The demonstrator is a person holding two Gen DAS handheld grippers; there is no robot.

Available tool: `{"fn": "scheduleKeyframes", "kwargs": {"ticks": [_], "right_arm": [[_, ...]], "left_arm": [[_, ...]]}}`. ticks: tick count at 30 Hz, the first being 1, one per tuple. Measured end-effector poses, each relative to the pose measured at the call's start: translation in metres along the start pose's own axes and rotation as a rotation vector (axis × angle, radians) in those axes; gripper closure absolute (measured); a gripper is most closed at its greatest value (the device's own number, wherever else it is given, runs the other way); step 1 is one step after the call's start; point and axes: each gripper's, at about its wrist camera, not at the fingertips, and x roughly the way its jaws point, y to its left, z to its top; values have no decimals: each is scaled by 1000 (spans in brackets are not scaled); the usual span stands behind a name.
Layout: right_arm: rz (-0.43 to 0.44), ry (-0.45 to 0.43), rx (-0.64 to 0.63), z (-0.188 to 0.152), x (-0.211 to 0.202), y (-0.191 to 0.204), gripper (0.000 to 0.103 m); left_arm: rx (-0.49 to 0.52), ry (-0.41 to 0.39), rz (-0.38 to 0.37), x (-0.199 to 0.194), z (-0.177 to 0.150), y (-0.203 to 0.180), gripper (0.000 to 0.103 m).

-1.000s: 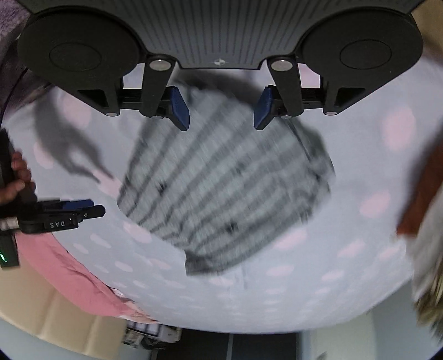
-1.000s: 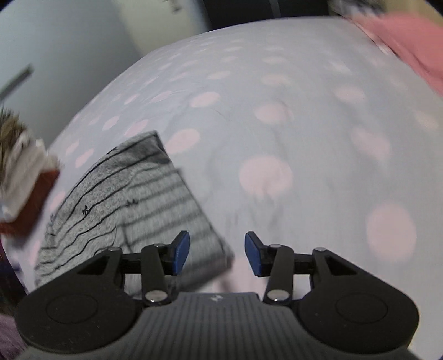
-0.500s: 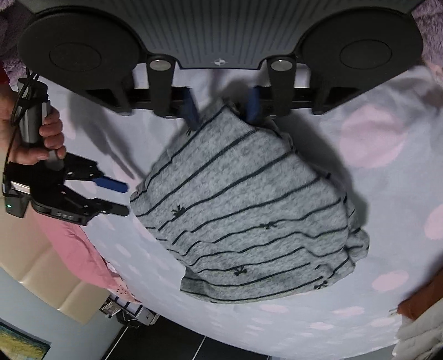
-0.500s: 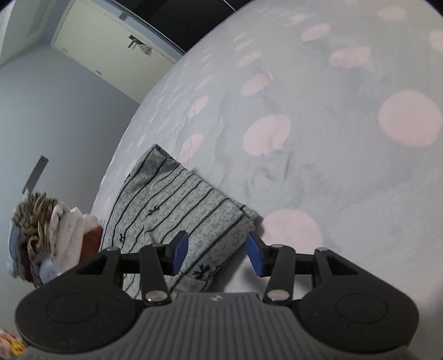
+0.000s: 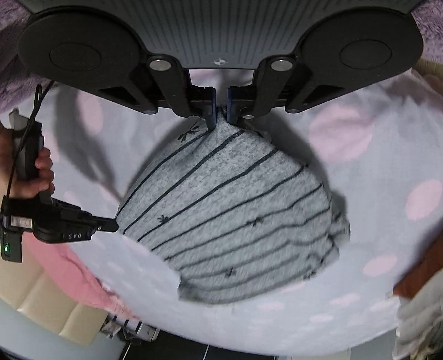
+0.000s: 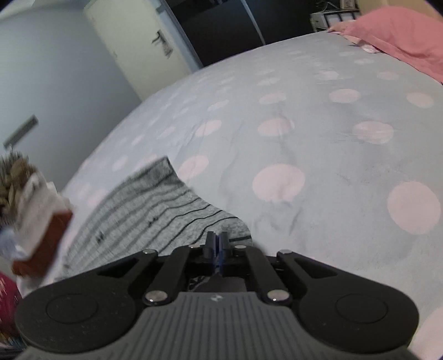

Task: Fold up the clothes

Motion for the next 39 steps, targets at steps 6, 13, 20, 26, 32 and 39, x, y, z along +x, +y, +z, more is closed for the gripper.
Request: {"fn": "scheduleKeyframes", "kwargs": {"ticks": [6,13,20,26,32,39], "right_arm": [[-58,50,158,-3,10,-37,98],[-18,50,134,-8,-8,-39,68],[17,84,69,-16,-11,-28,48],[114,148,127,-22,-3,-24,48],[231,219,198,-33,13,-14,48],[261,224,260,-42,39,-8,48]], "left_arm": [[20,13,-13,-11,-1,1,94],[-8,-43,20,-28,-1,9,78],[-305,-157,-59,-28,5,42,43],[-499,-142,-144,-1,9,65,43],[-541,-116,-208,33,16,69,44],[-444,-99,-179,52,23,52,56]]}}
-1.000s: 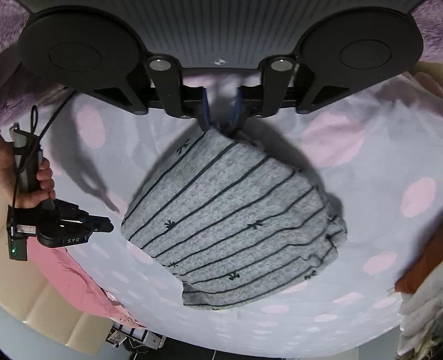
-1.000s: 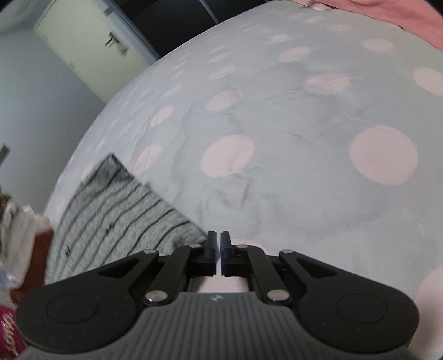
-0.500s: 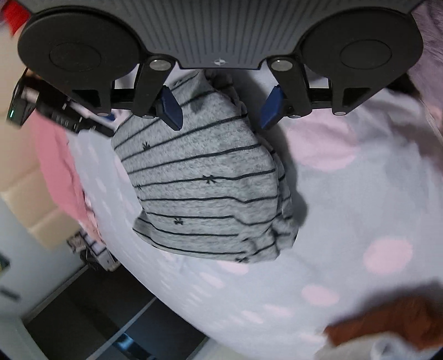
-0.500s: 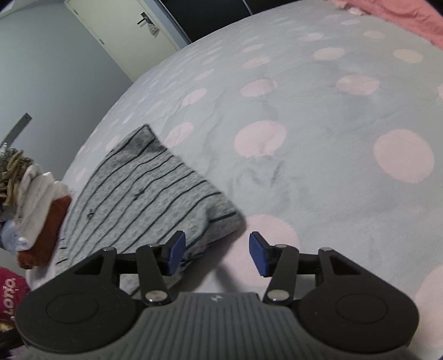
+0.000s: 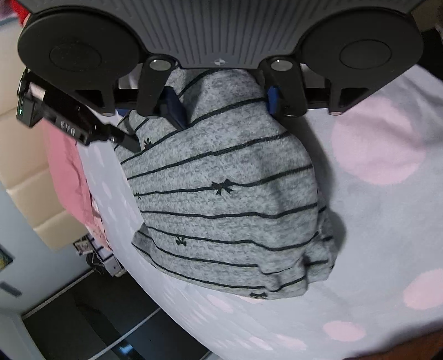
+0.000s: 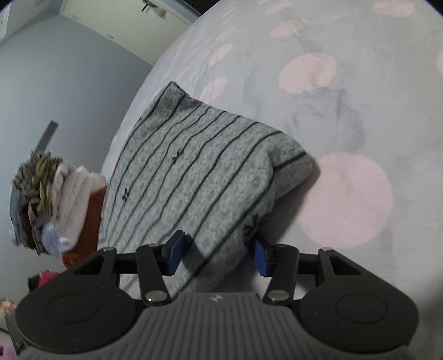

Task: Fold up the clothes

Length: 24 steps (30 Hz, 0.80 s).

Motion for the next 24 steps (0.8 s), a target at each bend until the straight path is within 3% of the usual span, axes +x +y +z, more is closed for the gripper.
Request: {"fn": "scheduleKeyframes", "kwargs": {"ticks": [1,4,7,11,16,19,24], "right_arm": [[2,-2,6,2,3,0,49],[12,-2,21,5,7,4,70],[22,-12,22,4,-1,15,76],[22,-18,15,-5,-26,43,78],[-30,34,54,-45,-46,66,78],[-62,76,54,-66,-39,68,78],[-99,135,44,-78,-27,61,74]], "left_arm": [[26,1,8,0,0,-3,64],[92,-4,17,-4,3,-10,78],[141,-14,11,-24,12,-16,84],[204,38,19,-57,27,-19,85],[298,138,71,-80,34,-14,85],[303,175,102,-73,26,-1,85],[255,162,76,-66,13,15,78]]}}
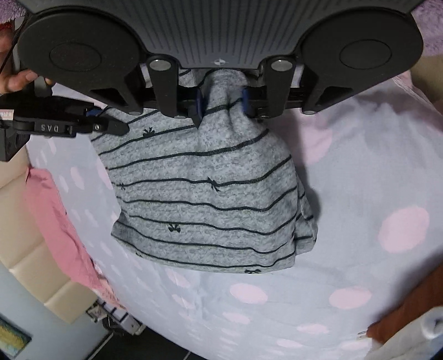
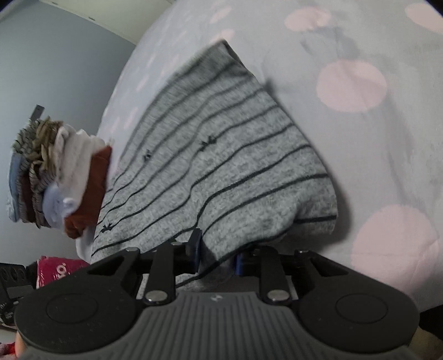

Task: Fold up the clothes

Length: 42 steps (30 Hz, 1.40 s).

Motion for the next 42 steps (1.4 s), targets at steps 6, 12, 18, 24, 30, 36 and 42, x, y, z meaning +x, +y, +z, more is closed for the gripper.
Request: {"fn": "scheduleKeyframes", "kwargs": {"ticks": [6,12,18,24,30,36,42], "right_arm": [[-78,56,-66,1,-19,-2,51],[-145,-43,-141,20,-54,-4,40],[-131,-128,-361,60,-32,2,28],[-37,-62,-309,83,4,-16,28],[14,-11,-316,96,38,-15,27],[71,34,-336,104,64,-6,27],[104,80,-380,102,75,11,49]], "left_arm": [[-49,-71,16,-16,7,12,48],[-125,-107,31,-8,21,26,48],[-167,-138,1,7,25,36,48],[-191,-125,-36,30,27,43,47],[-199,-116,-81,49,31,52,45],[-188,-124,-138,61,35,55,45],[-127,-146,-151,64,36,48,59]]}}
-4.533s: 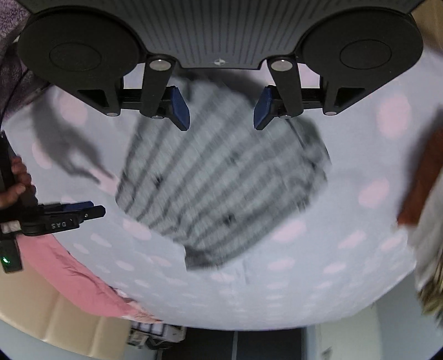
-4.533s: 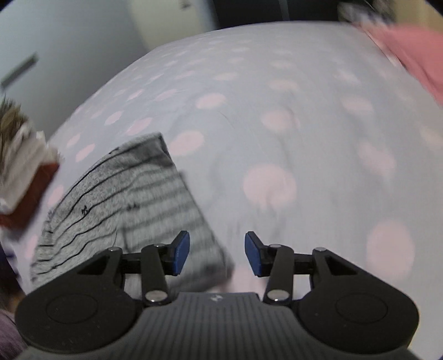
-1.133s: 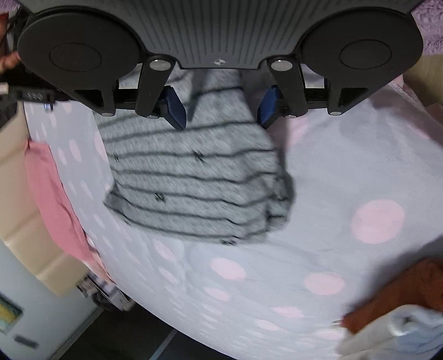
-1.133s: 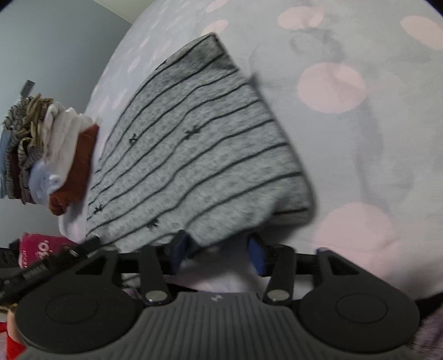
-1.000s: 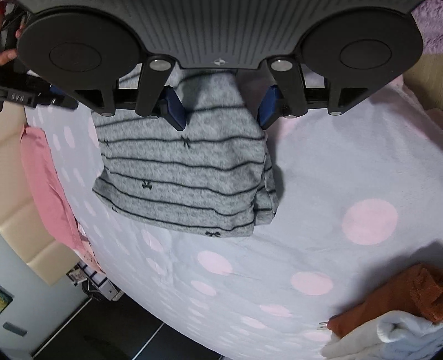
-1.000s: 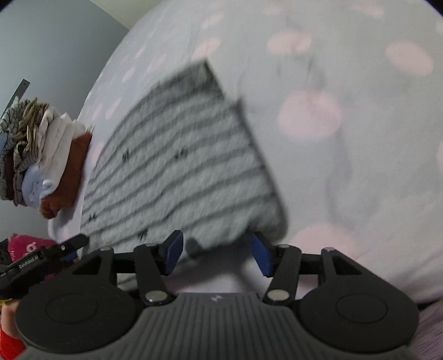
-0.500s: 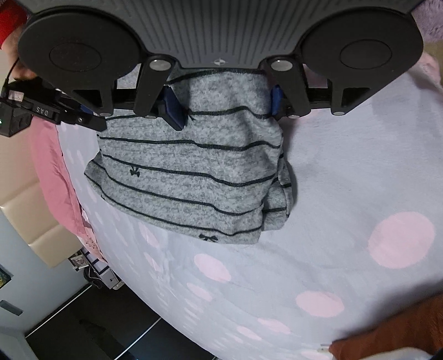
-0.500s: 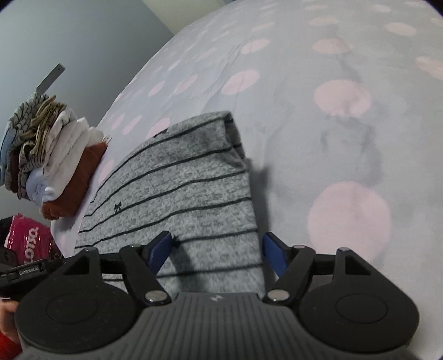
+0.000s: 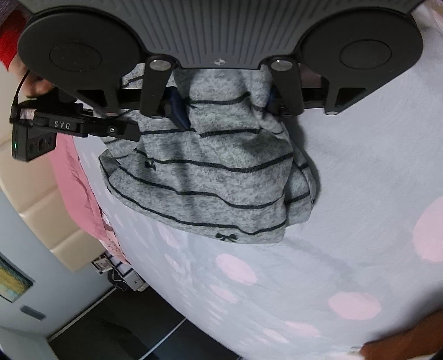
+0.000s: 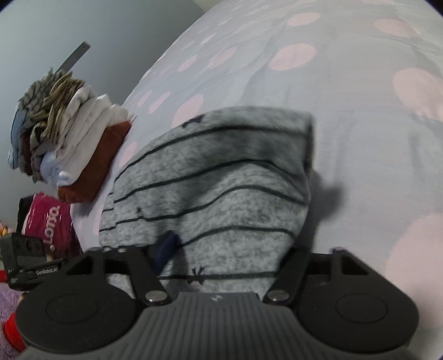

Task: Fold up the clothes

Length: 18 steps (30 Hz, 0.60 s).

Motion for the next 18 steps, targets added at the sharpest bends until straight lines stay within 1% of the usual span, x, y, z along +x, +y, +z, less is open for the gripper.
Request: {"fn": "scheduleKeyframes", "kwargs": {"ticks": [1,2,4,7,10,13,16,18], "right_arm": [[7,2,0,0,1,1,55],[12,2,3,-1,1,2,58],[21,-5,19,-3,-1,2,61],[34,-18,35,-6,-6,5,63],[70,-34,55,-9,-14,9,64],[92,-52,52,-12,-23,18,64],[123,-74,88,-16,-33,24,65],[142,-86,115,-16,-35,30,65]], "left_arm": [[2,-4,-4,0,0,0,62],[4,-8,-7,-1,-1,0,64],[0,-20,-12,-3,-3,0,67],[0,-37,-23,-8,-4,-3,69],[-9,-51,-41,-14,-4,-5,71],[12,-81,-57,-28,-1,-14,72],[25,-96,-47,-43,9,-21,72],[58,-87,-23,-54,22,-27,72]]}}
